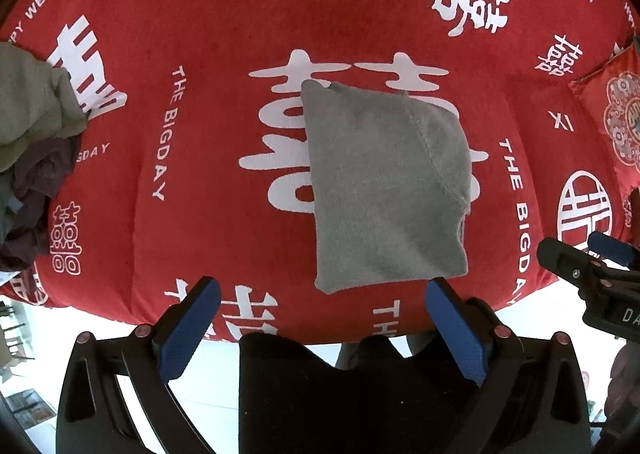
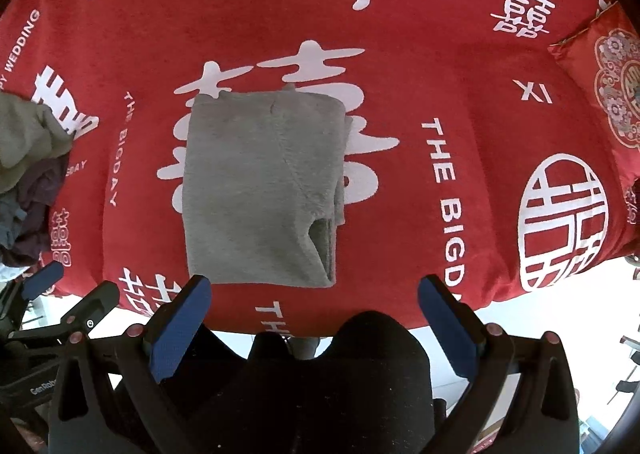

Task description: Fold small clothes

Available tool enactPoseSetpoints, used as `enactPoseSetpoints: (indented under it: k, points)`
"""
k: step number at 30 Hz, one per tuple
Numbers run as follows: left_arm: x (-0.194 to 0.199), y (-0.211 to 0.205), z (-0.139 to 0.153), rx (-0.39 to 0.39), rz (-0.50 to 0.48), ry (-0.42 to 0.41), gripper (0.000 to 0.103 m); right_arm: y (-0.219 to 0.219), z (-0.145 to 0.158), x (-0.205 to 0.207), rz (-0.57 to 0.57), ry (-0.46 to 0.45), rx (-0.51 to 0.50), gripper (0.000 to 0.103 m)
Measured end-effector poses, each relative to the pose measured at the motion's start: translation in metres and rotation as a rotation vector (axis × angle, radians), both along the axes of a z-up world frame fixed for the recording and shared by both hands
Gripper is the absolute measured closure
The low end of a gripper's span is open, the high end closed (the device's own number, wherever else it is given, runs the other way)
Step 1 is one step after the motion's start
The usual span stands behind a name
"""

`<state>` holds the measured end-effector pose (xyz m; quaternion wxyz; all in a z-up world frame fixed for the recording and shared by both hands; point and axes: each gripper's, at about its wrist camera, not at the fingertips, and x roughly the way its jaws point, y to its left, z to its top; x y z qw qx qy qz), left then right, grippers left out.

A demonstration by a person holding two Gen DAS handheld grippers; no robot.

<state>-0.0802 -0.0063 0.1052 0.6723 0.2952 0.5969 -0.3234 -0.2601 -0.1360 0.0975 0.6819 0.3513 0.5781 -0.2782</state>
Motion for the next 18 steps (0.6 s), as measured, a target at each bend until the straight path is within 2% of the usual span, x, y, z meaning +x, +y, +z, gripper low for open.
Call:
enactPoseSetpoints:
  k: [18]
  points:
    - [0.007,0.000,-0.002,0.001,0.024,-0.008,0.000,0.004,0.004,0.010,0.023,0.013,-0.022,0.000]
